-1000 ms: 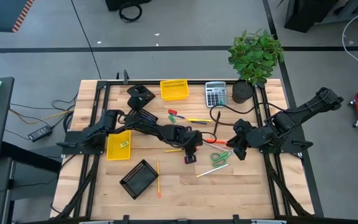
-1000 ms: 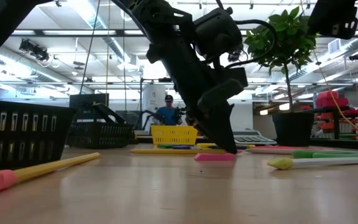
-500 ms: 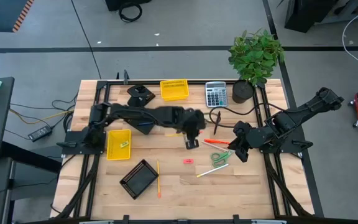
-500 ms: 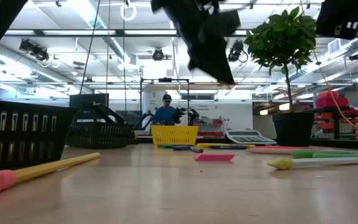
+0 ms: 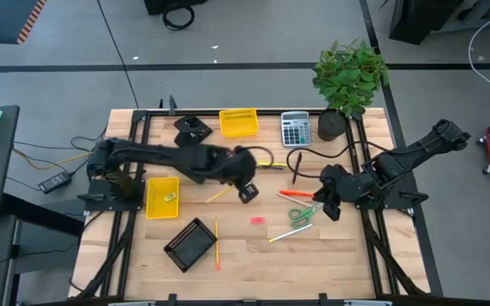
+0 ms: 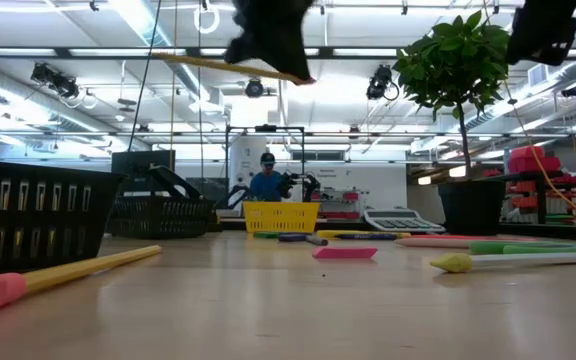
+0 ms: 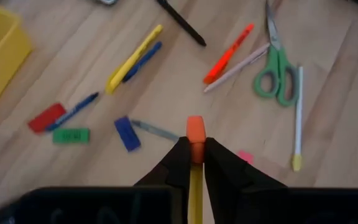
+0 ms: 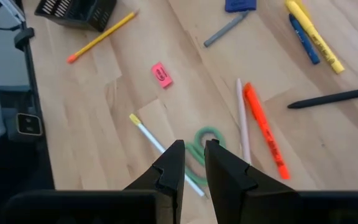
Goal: Sort crayons/erasers/pens/pencils in bins
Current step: Put the yellow pencil into the bottom black basket
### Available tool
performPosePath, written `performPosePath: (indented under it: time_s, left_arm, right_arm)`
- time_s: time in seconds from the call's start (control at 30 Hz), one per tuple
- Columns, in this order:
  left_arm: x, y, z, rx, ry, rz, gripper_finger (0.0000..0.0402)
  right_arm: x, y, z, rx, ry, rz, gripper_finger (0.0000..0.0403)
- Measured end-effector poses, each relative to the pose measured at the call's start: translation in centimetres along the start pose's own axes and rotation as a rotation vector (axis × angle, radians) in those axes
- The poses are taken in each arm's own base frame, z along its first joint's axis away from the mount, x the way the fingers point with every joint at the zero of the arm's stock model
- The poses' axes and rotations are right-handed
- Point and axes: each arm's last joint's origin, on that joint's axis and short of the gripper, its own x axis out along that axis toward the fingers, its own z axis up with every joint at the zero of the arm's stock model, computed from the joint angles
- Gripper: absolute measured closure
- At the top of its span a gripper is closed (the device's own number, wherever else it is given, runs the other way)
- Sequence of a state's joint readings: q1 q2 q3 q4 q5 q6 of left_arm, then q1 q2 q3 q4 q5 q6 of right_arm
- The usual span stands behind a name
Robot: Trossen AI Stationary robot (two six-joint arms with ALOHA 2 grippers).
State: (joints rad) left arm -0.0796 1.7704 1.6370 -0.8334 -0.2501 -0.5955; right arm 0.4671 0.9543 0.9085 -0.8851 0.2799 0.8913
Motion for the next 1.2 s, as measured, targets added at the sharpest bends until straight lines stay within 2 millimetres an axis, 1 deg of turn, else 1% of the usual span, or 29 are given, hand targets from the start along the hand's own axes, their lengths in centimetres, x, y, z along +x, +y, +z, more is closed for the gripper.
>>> performPosePath:
  time_s: [0.13, 0.27, 0.4, 0.53, 0.67, 0.73, 1.0, 1.2]
  left_arm:
    - [-1.1, -0.5, -3.5, -0.076, -0.041, 0.047, 0.0363]
    - [-2.0, -0.6, -6.5, -0.133, -0.104, 0.005, 0.0355]
    - [-1.7, -0.2, -8.9, -0.16, -0.107, -0.015, 0.0359]
    - [-1.9, 0.3, -9.9, -0.194, -0.131, -0.02, 0.0363]
    - [-1.5, 0.3, -11.0, -0.211, -0.137, -0.016, 0.0354]
    - [-1.5, 0.1, -11.5, -0.23, -0.139, -0.021, 0.0353]
    - [-1.3, -0.8, -13.7, -0.294, -0.169, -0.041, 0.0362]
    - [-1.3, -1.0, -14.0, -0.295, -0.174, -0.046, 0.0356]
  right_arm:
    - [0.0, -0.1, -0.1, -0.009, 0.006, -0.013, 0.0334]
    - [0.0, -0.3, -0.2, -0.016, 0.019, -0.036, 0.0334]
    - [0.0, -0.6, -0.4, -0.018, 0.038, -0.061, 0.0334]
    - [0.0, -0.6, -0.5, 0.063, 0.055, -0.064, 0.0334]
    - [0.0, -0.6, -0.6, 0.16, 0.064, -0.056, 0.0334]
    - [-0.1, -0.4, -0.7, 0.181, 0.066, -0.049, 0.0334]
    - [-0.4, 0.2, -1.5, 0.157, 0.089, -0.014, 0.0334]
    - [-0.5, 0.3, -1.8, 0.117, 0.096, -0.018, 0.0334]
